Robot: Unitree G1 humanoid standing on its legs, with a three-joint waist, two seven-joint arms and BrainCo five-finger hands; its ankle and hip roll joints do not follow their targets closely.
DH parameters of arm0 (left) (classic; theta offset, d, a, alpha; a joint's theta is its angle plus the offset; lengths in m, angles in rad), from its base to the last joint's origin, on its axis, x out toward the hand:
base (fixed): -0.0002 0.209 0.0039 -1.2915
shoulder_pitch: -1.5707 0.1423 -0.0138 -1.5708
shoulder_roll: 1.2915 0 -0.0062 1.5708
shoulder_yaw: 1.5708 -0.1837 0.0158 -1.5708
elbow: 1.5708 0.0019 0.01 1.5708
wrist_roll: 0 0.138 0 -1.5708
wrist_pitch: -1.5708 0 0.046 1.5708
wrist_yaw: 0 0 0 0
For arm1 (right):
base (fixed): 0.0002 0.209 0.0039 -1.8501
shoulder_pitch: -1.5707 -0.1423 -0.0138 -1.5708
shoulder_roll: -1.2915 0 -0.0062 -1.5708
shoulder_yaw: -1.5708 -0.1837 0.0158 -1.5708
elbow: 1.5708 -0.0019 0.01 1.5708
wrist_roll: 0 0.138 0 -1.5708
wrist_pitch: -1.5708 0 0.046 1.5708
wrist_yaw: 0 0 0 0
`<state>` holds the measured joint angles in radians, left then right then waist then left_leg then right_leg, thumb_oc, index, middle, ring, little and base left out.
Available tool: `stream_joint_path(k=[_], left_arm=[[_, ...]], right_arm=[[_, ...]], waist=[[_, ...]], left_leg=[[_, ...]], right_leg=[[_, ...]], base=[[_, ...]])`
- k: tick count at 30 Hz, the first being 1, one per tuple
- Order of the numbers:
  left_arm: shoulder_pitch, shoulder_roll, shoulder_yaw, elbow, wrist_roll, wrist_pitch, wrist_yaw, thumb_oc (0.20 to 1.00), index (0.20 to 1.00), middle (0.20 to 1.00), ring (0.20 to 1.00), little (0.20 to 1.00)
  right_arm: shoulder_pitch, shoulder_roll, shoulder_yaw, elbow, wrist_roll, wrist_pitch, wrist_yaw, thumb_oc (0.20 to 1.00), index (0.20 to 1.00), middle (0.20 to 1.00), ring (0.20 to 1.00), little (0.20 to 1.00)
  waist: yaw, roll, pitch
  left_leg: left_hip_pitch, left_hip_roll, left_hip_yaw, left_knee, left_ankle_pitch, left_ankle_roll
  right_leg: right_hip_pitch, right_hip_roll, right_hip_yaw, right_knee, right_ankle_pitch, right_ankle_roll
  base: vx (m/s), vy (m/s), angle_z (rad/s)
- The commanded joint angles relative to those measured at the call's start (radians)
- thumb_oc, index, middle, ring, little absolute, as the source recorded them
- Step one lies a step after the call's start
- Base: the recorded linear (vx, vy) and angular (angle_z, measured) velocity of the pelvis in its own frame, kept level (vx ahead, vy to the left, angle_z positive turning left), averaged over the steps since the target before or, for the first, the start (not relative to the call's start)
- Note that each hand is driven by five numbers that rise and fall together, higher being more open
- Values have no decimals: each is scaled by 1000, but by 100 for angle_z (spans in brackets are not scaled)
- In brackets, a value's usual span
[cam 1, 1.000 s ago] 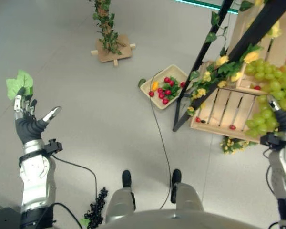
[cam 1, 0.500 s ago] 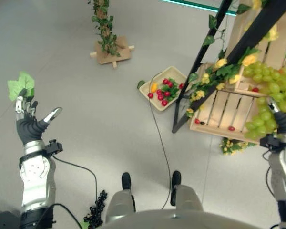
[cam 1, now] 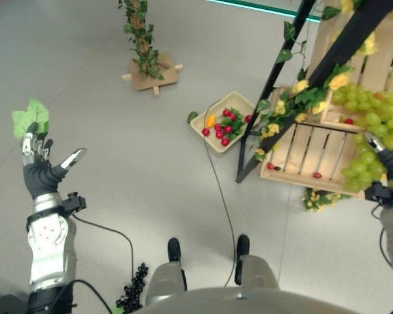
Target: Pick up the fruits from the basket on one side to the basket on the other side
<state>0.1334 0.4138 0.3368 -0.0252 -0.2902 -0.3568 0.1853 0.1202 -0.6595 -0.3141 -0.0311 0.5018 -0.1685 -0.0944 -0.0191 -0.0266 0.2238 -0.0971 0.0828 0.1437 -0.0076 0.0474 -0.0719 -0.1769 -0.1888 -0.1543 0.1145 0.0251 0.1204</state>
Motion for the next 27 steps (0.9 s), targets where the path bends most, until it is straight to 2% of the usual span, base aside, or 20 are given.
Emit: stream_joint_path(k=[1,6,11,14,15,18,27], left_arm=[[-15,83,25,-10,-8,-34,-7,1000,1000,1000,1000,1000],[-11,75,20,-12,-6,-32,-10,1000,1000,1000,1000,1000],[-22,52,15,-16,8,-32,-6,1000,1000,1000,1000,1000],[-25,48,16,-13,13,-34,1,1000,1000,1000,1000,1000],[-25,42,15,-11,16,-36,2,1000,1000,1000,1000,1000],[-26,39,15,-11,23,-40,8,1000,1000,1000,1000,1000],[-21,31,11,-2,27,-56,26,1000,1000,1000,1000,1000]], right_arm=[[-354,-183,-158,-29,74,-199,-63,200,200,200,200,200],[-321,-114,-145,-40,59,-190,-58,200,200,200,200,200],[-252,44,-108,-70,1,-168,-45,200,200,200,200,200],[-235,86,-107,-86,-6,-166,-40,200,200,200,200,200],[-215,131,-99,-103,-6,-171,-31,200,200,200,200,200],[-179,189,-86,-138,-22,-173,-12,200,200,200,200,200],[-123,278,-41,-123,-52,-174,-19,200,200,200,200,200]], waist=[[1,-48,-90],[2,-46,-87],[2,-36,-77],[1,-33,-75],[-1,-28,-72],[-5,-25,-68],[-12,-20,-58]], left_leg=[[99,26,-21,61,-155,-12],[98,23,-20,62,-157,-9],[96,19,-23,65,-160,-4],[94,17,-24,67,-160,-3],[91,16,-26,69,-160,-2],[88,15,-28,72,-160,0],[79,13,-27,87,-164,1]], right_leg=[[32,9,-18,67,-57,31],[31,8,-17,67,-58,31],[29,6,-15,73,-61,29],[29,5,-15,73,-63,29],[28,4,-14,76,-65,29],[24,3,-13,79,-68,29],[16,1,-8,89,-70,27]], base=[[-1,6,-5],[0,4,-2],[0,0,0],[0,0,0],[0,0,0],[0,0,0],[0,0,0]])
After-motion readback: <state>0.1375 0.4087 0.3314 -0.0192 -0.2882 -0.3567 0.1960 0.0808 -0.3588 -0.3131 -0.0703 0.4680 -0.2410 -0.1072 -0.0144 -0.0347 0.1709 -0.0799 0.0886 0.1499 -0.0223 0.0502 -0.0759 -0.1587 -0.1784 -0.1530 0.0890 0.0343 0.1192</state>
